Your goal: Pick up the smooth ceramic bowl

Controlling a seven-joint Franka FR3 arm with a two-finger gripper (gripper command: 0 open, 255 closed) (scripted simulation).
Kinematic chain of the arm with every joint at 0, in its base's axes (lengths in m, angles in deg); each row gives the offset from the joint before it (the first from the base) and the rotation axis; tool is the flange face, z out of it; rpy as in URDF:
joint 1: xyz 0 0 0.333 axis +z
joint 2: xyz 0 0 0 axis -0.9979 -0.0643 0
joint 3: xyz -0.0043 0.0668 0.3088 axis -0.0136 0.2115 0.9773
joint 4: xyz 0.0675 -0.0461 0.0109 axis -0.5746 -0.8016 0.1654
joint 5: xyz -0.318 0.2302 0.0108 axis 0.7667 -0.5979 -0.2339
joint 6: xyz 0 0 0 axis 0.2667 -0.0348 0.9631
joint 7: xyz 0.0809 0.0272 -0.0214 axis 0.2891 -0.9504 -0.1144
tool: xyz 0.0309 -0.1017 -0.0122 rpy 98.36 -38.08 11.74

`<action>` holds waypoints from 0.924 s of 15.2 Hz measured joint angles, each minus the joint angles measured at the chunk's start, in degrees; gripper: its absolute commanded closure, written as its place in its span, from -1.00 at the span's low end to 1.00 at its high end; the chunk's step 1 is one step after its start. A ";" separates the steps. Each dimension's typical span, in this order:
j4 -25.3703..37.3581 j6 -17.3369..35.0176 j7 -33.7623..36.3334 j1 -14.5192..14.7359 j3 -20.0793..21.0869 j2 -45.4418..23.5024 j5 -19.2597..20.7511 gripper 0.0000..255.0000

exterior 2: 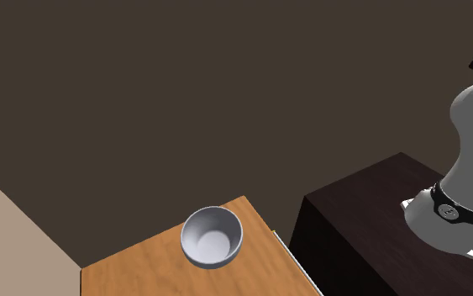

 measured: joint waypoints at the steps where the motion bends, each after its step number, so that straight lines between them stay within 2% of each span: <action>1: 0.00 0.00 0.00 0.00 0.00 0.00 0.00 -1.00; 8: -5.13 11.08 -2.39 -1.02 -2.54 -6.38 1.46 -1.00; 14: -7.23 21.62 -5.23 -2.13 -5.47 -15.06 2.72 -1.00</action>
